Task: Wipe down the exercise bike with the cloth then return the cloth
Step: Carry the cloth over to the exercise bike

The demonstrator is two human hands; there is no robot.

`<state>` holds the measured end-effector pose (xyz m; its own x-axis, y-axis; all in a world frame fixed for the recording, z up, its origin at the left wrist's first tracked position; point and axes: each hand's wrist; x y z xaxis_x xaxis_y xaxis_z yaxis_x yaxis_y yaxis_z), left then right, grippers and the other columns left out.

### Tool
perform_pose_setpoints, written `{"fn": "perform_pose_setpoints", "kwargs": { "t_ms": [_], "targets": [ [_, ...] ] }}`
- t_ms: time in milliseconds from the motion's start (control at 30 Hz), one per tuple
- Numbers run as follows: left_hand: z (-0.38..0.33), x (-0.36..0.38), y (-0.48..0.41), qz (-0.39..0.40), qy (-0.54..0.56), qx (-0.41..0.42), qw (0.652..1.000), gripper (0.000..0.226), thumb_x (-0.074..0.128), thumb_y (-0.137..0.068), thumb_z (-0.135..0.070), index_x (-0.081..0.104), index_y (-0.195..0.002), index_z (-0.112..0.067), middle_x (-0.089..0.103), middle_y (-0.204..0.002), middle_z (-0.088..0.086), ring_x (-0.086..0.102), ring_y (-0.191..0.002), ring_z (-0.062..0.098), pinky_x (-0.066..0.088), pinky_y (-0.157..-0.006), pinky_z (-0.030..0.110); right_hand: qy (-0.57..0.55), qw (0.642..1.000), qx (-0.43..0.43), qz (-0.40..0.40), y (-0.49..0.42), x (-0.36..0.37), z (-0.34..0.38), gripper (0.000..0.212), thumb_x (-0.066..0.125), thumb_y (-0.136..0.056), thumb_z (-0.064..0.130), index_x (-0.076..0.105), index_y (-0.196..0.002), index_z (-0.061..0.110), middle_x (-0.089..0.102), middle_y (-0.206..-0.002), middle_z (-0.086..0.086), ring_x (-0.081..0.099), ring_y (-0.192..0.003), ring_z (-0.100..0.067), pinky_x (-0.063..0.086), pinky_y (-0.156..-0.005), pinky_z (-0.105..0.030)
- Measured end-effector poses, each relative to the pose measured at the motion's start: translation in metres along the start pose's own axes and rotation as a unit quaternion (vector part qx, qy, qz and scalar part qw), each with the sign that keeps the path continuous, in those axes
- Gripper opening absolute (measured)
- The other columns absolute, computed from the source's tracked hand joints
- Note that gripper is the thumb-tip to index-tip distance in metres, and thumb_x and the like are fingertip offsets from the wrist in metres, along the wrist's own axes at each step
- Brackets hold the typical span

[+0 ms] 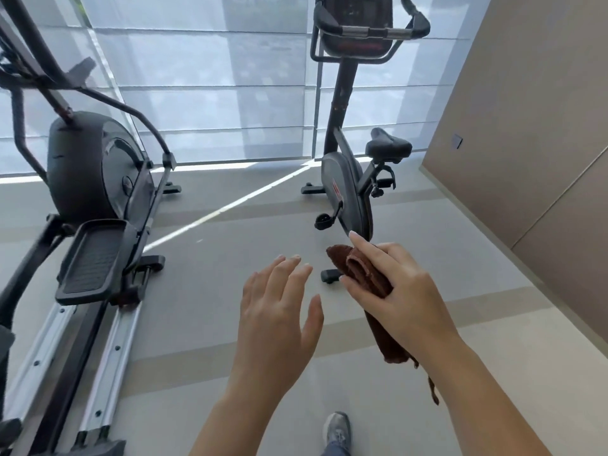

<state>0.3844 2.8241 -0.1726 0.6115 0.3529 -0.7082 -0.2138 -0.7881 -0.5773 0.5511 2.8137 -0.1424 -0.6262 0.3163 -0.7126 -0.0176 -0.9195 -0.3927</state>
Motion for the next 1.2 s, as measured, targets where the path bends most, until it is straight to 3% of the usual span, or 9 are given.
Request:
{"fn": "perform_pose_setpoints", "kwargs": {
  "t_ms": [200,400,500,600,833,1000,1200],
  "targets": [
    [0.049,0.058,-0.097,0.012,-0.015,0.008,1.0,0.04,0.043,-0.084,-0.029,0.06,-0.111,-0.007,0.062,-0.114,0.01,0.055,-0.111,0.03,0.039,-0.097,0.047,-0.021,1.0,-0.011,-0.013,-0.106,0.032,-0.049,0.058,0.051,-0.078,0.051,0.046,-0.132,0.029,0.055,-0.102,0.004,0.055,-0.088,-0.01,0.049,-0.077,-0.022],
    [0.08,0.113,-0.225,-0.001,-0.029,0.022,0.999,0.034,0.057,-0.079,-0.021,0.062,-0.11,-0.007,0.064,-0.112,0.01,0.057,-0.107,0.03,0.042,-0.093,0.047,-0.026,0.999,-0.017,-0.029,-0.235,0.041,-0.101,0.048,0.062,-0.08,0.042,0.05,-0.124,0.027,0.058,-0.103,0.003,0.057,-0.087,-0.01,0.05,-0.077,-0.02],
    [0.098,0.134,-0.278,-0.014,-0.024,0.021,0.999,0.034,0.049,-0.084,-0.026,0.06,-0.111,-0.008,0.063,-0.112,0.008,0.056,-0.108,0.029,0.042,-0.094,0.048,-0.027,0.998,-0.038,-0.034,-0.296,0.046,-0.119,0.046,0.058,-0.079,0.046,0.053,-0.119,0.025,0.058,-0.103,0.004,0.057,-0.086,-0.008,0.049,-0.077,-0.016],
    [0.12,0.154,-0.316,-0.014,-0.023,0.014,1.0,0.038,0.043,-0.084,-0.029,0.061,-0.11,-0.009,0.063,-0.113,0.007,0.054,-0.109,0.026,0.043,-0.094,0.048,-0.042,0.998,-0.041,-0.029,-0.349,0.061,-0.134,0.04,0.066,-0.079,0.038,0.055,-0.115,0.024,0.059,-0.101,0.004,0.057,-0.086,-0.008,0.047,-0.076,-0.013],
    [0.2,0.205,-0.404,-0.006,-0.022,0.0,1.0,0.037,0.043,-0.083,-0.028,0.061,-0.109,-0.008,0.064,-0.111,0.008,0.055,-0.108,0.027,0.042,-0.094,0.045,-0.049,0.998,-0.047,-0.012,-0.459,0.122,-0.166,0.039,0.064,-0.079,0.041,0.055,-0.114,0.026,0.06,-0.102,0.005,0.058,-0.091,-0.012,0.051,-0.08,-0.025],
    [0.27,0.237,-0.481,-0.001,-0.01,0.016,1.0,0.038,0.043,-0.084,-0.028,0.061,-0.11,-0.008,0.063,-0.113,0.008,0.054,-0.112,0.027,0.041,-0.097,0.045,-0.102,0.992,-0.028,-0.067,-0.546,0.17,-0.174,0.044,0.06,-0.076,0.053,0.045,-0.114,0.038,0.054,-0.097,0.019,0.055,-0.092,0.001,0.044,-0.077,-0.006],
    [0.358,0.254,-0.594,-0.016,0.011,0.029,0.999,0.036,0.043,-0.084,-0.027,0.06,-0.109,-0.009,0.062,-0.114,0.008,0.05,-0.114,0.026,0.043,-0.095,0.049,-0.078,0.99,-0.047,-0.111,-0.68,0.214,-0.165,0.037,0.063,-0.076,0.049,0.047,-0.106,0.035,0.052,-0.095,0.024,0.053,-0.09,0.007,0.04,-0.075,-0.003]
  ]
}}
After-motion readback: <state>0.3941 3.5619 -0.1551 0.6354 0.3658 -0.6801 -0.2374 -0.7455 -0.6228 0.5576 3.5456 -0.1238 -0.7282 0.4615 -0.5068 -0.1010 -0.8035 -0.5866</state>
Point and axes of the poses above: each hand's wrist, its own y-axis away from the middle knuckle, its own x-axis out of the palm, z = x × y
